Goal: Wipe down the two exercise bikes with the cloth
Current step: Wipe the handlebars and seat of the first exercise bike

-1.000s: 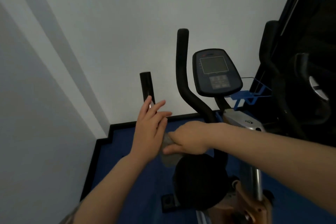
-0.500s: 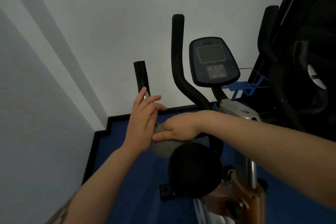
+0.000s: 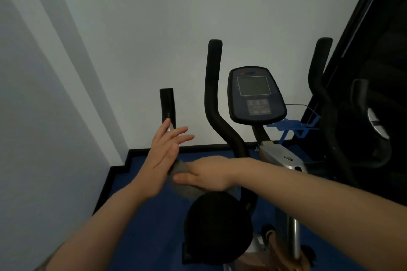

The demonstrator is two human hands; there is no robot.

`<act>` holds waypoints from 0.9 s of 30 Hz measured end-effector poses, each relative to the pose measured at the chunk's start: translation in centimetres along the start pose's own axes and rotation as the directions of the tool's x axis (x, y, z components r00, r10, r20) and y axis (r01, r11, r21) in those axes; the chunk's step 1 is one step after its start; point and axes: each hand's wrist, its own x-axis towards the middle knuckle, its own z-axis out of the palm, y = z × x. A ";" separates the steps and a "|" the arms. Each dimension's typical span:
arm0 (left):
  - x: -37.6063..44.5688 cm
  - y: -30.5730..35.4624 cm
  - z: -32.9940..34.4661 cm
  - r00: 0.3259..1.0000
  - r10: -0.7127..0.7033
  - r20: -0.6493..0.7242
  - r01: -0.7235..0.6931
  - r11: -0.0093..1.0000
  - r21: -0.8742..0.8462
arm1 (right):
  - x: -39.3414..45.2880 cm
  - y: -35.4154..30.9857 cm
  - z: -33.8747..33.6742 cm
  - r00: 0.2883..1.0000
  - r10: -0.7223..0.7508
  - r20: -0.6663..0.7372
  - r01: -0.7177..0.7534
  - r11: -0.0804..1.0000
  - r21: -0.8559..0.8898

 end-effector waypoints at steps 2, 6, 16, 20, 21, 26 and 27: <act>0.7 0.7 0.2 1.000 -0.012 -0.008 0.012 0.997 0.073 | -1.2 0.9 0.0 0.999 0.002 0.044 0.003 0.992 -0.126; 1.5 2.0 0.0 0.999 -0.039 0.012 0.036 0.982 0.185 | -0.5 0.5 -0.3 0.998 0.026 0.065 -0.023 0.999 -0.044; 1.1 1.9 -0.6 0.997 0.003 0.080 -0.015 0.989 0.148 | -1.8 0.8 0.1 0.994 0.108 0.018 -0.106 0.991 -0.080; 0.2 0.0 -0.4 0.998 -0.046 0.051 0.048 0.998 -0.030 | -0.2 -1.1 -0.7 0.981 0.163 0.105 -0.177 0.974 0.144; -0.2 -0.3 -0.3 0.998 0.016 0.053 -0.013 0.999 -0.041 | 0.1 -1.4 -0.6 0.982 0.173 0.081 -0.184 0.970 0.159; -0.2 -1.4 0.0 0.997 0.082 0.013 -0.081 0.995 -0.059 | -0.2 -0.9 1.5 0.838 0.259 -0.480 -0.166 0.959 0.228; -0.2 -1.4 0.1 0.997 0.080 0.006 -0.079 0.996 -0.043 | -0.6 -0.7 1.4 0.749 0.302 -0.590 -0.080 0.925 0.371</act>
